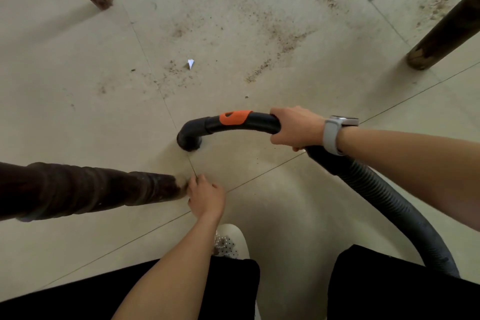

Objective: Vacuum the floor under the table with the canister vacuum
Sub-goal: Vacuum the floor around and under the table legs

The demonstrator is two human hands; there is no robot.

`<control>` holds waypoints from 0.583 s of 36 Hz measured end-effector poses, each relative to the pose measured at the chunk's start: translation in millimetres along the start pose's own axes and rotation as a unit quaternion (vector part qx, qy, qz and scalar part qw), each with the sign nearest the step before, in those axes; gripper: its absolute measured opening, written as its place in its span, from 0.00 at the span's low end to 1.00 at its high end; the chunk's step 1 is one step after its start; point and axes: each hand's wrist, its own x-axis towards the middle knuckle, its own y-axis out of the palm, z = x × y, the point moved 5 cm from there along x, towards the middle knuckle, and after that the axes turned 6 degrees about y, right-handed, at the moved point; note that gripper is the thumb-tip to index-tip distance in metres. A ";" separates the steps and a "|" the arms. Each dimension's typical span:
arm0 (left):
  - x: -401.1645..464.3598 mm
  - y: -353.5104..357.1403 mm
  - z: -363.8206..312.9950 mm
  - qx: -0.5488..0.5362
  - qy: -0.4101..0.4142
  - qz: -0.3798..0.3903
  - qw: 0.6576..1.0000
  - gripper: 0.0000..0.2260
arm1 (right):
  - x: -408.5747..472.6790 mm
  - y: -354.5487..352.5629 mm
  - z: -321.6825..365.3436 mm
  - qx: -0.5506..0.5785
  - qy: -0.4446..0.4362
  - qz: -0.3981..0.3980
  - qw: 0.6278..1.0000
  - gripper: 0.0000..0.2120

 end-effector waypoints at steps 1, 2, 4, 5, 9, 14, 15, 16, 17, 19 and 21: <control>1.4 -1.3 -1.8 -0.005 0.007 -0.011 1.000 0.19 | -5.1 -3.4 -10.5 0.002 0.008 0.001 1.000 0.08; 2.3 -3.1 -3.3 -0.009 0.011 -0.021 1.000 0.20 | -11.1 -5.4 -20.6 0.003 0.014 0.006 1.000 0.08; 5.2 -7.7 -2.1 -0.017 0.010 -0.044 0.999 0.22 | -23.8 -4.9 -37.4 0.001 0.021 0.027 0.999 0.08; 6.7 -10.4 0.6 -0.022 0.003 -0.055 0.998 0.23 | -29.5 -2.9 -43.3 -0.003 0.022 0.040 0.999 0.09; 6.7 -14.5 12.8 -0.035 -0.026 -0.065 0.997 0.17 | -41.6 8.4 -54.4 -0.019 0.017 0.077 0.997 0.08; -2.4 -9.1 21.8 0.008 -0.039 -0.025 0.999 0.18 | -38.7 11.0 -52.0 -0.021 0.013 0.103 0.994 0.09; -3.3 -7.5 23.7 0.011 -0.041 -0.019 0.999 0.18 | -37.6 10.2 -50.6 -0.022 0.012 0.107 0.994 0.09; -3.7 -6.0 25.1 0.010 -0.042 -0.015 0.999 0.18 | -36.4 9.5 -49.4 -0.022 0.012 0.110 0.994 0.09; -3.7 -4.6 25.7 0.009 -0.042 -0.011 0.999 0.18 | -35.3 9.2 -48.7 -0.021 0.013 0.113 0.993 0.09; -2.5 -2.1 24.6 0.004 -0.036 -0.002 0.999 0.19 | -33.7 7.8 -49.6 -0.018 0.017 0.111 0.993 0.08; -0.6 0.2 21.5 0.006 -0.031 0.011 0.999 0.21 | -33.8 3.5 -55.1 -0.015 0.027 0.103 0.994 0.08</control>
